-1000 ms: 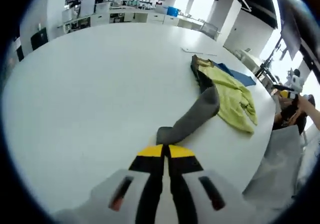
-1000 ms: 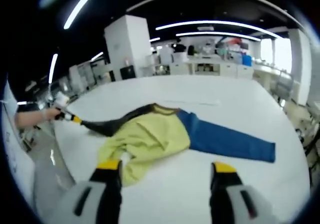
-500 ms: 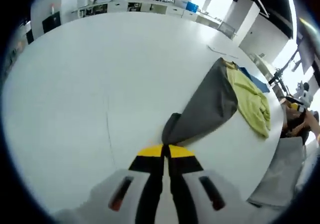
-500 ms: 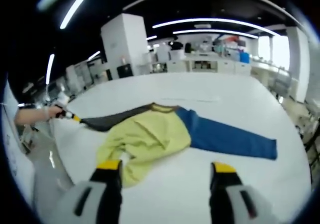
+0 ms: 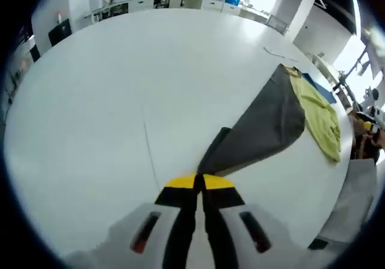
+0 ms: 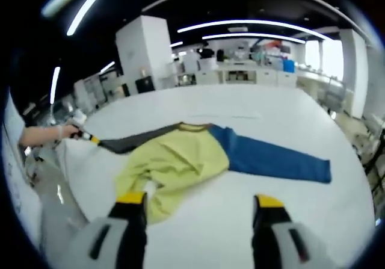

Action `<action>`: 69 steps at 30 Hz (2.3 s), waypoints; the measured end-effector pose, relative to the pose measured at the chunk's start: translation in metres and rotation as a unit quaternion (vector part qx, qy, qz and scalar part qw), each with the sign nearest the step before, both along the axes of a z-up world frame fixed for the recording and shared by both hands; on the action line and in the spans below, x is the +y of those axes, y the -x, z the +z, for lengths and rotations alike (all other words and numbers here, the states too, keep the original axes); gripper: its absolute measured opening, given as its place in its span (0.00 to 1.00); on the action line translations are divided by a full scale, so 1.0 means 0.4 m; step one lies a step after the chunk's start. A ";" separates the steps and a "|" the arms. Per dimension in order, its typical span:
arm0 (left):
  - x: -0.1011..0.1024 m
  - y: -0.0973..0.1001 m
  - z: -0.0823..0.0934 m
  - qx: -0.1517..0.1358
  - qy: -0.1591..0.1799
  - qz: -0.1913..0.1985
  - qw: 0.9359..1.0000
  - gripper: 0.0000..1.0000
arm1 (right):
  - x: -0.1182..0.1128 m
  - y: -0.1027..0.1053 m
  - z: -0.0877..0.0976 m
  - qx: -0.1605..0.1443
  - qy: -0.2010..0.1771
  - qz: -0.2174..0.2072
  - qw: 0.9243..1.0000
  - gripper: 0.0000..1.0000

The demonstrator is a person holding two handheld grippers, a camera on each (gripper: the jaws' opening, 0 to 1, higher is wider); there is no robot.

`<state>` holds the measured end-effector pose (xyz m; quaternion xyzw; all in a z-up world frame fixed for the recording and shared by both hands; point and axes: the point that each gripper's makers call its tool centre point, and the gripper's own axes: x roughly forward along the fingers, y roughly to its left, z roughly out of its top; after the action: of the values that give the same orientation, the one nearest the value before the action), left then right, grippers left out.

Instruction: Fold the garment on the visible template until the final outline fits inside the template.

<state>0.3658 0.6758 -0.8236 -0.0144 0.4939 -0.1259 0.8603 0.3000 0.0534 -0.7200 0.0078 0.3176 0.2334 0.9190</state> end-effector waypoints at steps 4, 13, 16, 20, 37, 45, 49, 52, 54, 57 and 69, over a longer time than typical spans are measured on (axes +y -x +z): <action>0.002 0.001 -0.008 0.007 -0.007 -0.007 1.000 0.00 | -0.003 0.008 -0.003 0.001 0.001 -0.008 1.000 0.70; -0.005 0.003 -0.011 -0.006 -0.014 -0.026 1.000 0.00 | -0.002 0.020 -0.008 0.003 0.002 -0.018 1.000 0.70; 0.000 -0.004 -0.011 -0.011 -0.012 -0.034 0.999 0.00 | 0.009 0.024 -0.011 0.003 0.000 -0.019 1.000 0.70; 0.000 -0.012 -0.001 -0.021 -0.013 -0.041 0.999 0.00 | 0.021 0.024 -0.011 0.002 -0.002 -0.017 1.000 0.70; -0.170 -0.123 0.128 -0.078 -0.024 -0.153 0.985 0.00 | 0.024 0.034 -0.015 -0.001 -0.009 -0.023 1.000 0.69; -0.320 -0.207 0.113 -0.075 -0.015 -0.204 0.976 0.00 | 0.006 0.043 -0.021 -0.001 -0.012 -0.034 0.999 0.69; -0.354 -0.206 0.096 -0.068 -0.015 -0.221 0.973 0.00 | -0.007 0.051 -0.022 0.000 -0.011 -0.040 0.999 0.69; -0.375 -0.209 0.084 -0.064 -0.013 -0.227 0.972 0.00 | -0.019 0.053 -0.025 0.000 -0.015 -0.048 0.999 0.69; -0.388 -0.200 0.082 -0.063 -0.014 -0.231 0.971 0.02 | -0.026 0.055 -0.030 0.002 -0.013 -0.050 0.999 0.69; -0.388 -0.193 0.084 -0.061 -0.013 -0.234 0.970 0.02 | -0.028 0.060 -0.029 0.003 -0.015 -0.052 0.999 0.69; -0.286 -0.163 0.096 -0.070 -0.030 -0.197 0.977 0.25 | -0.004 0.058 -0.039 0.004 -0.017 -0.046 0.999 0.69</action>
<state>0.4309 0.5613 -0.7853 0.1179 0.4292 -0.2788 0.8510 0.2769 0.0518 -0.7355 0.0388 0.3168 0.1962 0.9272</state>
